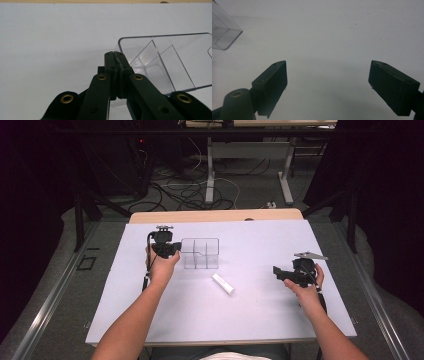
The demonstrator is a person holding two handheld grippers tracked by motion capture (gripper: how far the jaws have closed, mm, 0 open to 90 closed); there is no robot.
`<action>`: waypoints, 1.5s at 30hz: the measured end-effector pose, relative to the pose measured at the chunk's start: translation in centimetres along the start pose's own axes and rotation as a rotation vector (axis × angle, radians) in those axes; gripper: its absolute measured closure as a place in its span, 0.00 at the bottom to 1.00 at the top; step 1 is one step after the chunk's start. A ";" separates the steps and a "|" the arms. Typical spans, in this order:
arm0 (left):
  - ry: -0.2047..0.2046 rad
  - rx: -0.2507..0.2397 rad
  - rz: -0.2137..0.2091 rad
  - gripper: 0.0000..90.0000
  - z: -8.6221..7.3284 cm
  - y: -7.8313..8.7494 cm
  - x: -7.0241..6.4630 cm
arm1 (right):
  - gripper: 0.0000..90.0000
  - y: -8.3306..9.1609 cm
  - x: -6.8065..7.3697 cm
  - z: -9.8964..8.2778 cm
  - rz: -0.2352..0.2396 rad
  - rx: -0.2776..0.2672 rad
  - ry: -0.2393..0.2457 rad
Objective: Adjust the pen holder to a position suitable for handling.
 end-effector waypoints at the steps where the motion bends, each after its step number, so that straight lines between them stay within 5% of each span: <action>1: -0.001 0.002 -0.006 1.00 0.0 -0.2 -0.3 | 0.16 0.0 0.0 0.0 0.001 0.001 -0.001; 17: 0.026 -0.003 -0.057 1.00 -0.5 -1.6 -3.4 | 0.16 0.0 0.1 -0.1 0.003 0.002 0.006; 45: 0.035 -0.034 -0.123 1.00 -0.6 -1.5 -3.9 | 0.16 0.0 0.1 -0.1 0.004 0.005 0.003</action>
Point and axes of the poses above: each handheld gripper's, and its own axes: y roughly backward along the jaws, z roughly out of its top, x roughly to its left, the point moved 9 cm from there along -y, roughly forward along the jaws, and after that the axes turned 15 degrees about -z, right-handed, at the moved point
